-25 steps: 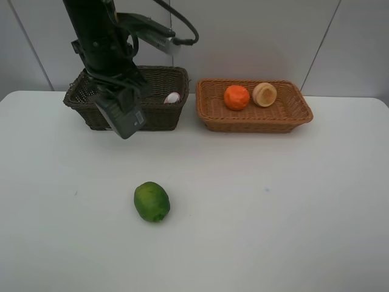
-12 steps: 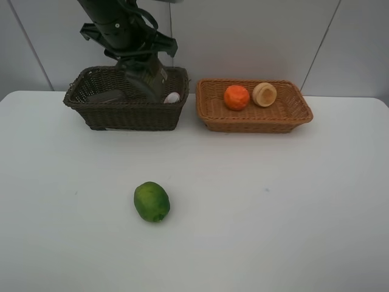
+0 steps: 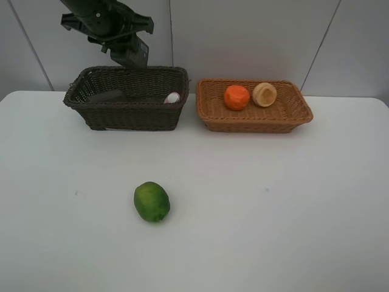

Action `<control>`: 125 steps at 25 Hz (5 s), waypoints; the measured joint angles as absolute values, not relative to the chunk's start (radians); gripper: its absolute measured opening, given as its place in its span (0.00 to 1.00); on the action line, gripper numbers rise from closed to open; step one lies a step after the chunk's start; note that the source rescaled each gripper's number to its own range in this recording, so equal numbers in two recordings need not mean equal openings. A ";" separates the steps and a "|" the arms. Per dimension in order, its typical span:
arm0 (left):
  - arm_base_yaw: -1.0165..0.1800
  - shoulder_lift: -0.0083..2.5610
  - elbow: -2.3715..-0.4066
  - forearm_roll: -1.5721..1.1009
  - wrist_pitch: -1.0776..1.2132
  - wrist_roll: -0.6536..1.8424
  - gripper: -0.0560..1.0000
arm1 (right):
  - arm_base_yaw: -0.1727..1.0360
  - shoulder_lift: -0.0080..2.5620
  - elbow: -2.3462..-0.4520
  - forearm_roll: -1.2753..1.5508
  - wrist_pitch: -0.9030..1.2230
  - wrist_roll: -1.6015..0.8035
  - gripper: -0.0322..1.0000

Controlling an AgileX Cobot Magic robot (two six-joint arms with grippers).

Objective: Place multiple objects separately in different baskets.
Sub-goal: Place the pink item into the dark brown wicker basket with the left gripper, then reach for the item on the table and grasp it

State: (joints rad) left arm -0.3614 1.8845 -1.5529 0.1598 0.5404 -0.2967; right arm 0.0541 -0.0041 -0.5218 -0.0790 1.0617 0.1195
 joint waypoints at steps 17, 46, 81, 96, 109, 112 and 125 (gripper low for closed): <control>-0.340 2.188 -1.767 0.176 0.581 -0.298 0.50 | 0.054 -0.004 -0.522 -0.079 1.062 0.120 0.97; -0.341 2.190 -1.774 0.128 0.593 -0.070 0.92 | 0.054 -0.004 -0.522 -0.079 1.062 0.120 0.97; -0.519 2.019 -1.774 0.195 0.825 0.254 0.93 | 0.054 -0.004 -0.522 -0.079 1.062 0.120 0.97; -0.705 1.955 -1.776 0.211 0.963 0.301 0.93 | 0.054 -0.004 -0.522 -0.079 1.062 0.120 0.97; -0.818 1.955 -1.773 0.183 1.191 0.411 0.93 | 0.054 -0.004 -0.522 -0.079 1.062 0.120 0.97; -0.818 1.954 -1.741 0.169 1.192 0.442 0.93 | 0.054 -0.004 -0.522 -0.079 1.062 0.120 0.97; -0.820 1.952 -1.673 0.113 1.193 0.981 0.93 | 0.054 -0.004 -0.522 -0.079 1.062 0.120 0.97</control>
